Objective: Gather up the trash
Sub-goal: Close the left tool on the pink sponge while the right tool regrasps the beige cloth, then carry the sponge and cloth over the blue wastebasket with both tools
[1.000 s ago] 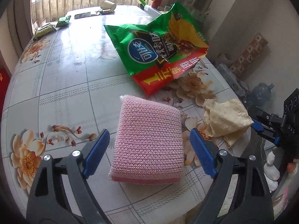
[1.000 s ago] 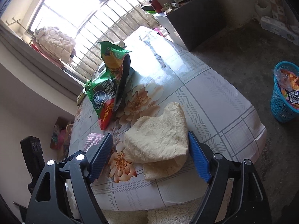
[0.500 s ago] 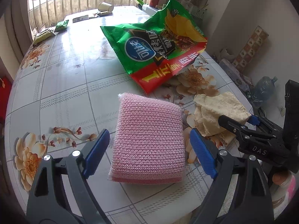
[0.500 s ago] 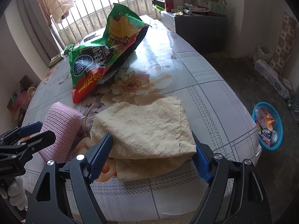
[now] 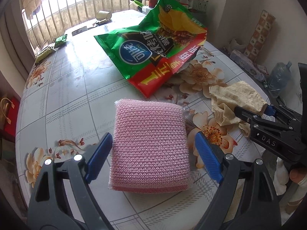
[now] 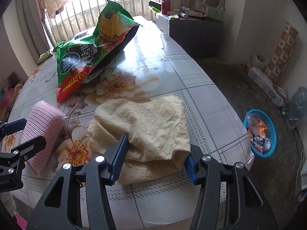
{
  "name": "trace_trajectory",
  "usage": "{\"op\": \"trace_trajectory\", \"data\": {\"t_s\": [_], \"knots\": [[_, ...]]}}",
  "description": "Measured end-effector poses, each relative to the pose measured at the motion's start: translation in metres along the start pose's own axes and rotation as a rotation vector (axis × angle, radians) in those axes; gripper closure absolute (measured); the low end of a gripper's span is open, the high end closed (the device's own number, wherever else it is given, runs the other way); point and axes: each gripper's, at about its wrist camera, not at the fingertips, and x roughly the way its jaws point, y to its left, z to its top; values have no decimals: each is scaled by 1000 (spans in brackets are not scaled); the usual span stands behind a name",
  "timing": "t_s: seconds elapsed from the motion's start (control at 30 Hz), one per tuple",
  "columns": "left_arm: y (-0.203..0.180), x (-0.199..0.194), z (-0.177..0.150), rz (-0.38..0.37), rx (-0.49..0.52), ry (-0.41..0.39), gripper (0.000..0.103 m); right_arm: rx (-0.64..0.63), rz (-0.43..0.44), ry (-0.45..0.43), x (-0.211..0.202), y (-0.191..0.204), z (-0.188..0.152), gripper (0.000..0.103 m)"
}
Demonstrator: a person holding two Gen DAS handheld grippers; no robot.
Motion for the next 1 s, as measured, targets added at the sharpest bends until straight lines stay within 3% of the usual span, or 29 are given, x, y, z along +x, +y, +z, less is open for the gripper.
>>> {"op": "trace_trajectory", "data": {"t_s": [0.1,0.33,0.57,1.0], "knots": [[-3,5,-1,37,25,5,19,3,0,-2,1,-2,2,57],[9,14,0,26,-42,46,20,8,11,1,1,-7,2,69],[15,13,0,47,-52,30,26,75,31,-2,0,-24,3,90],[14,-23,10,20,-56,-73,27,213,223,-49,-21,-57,4,94]]}}
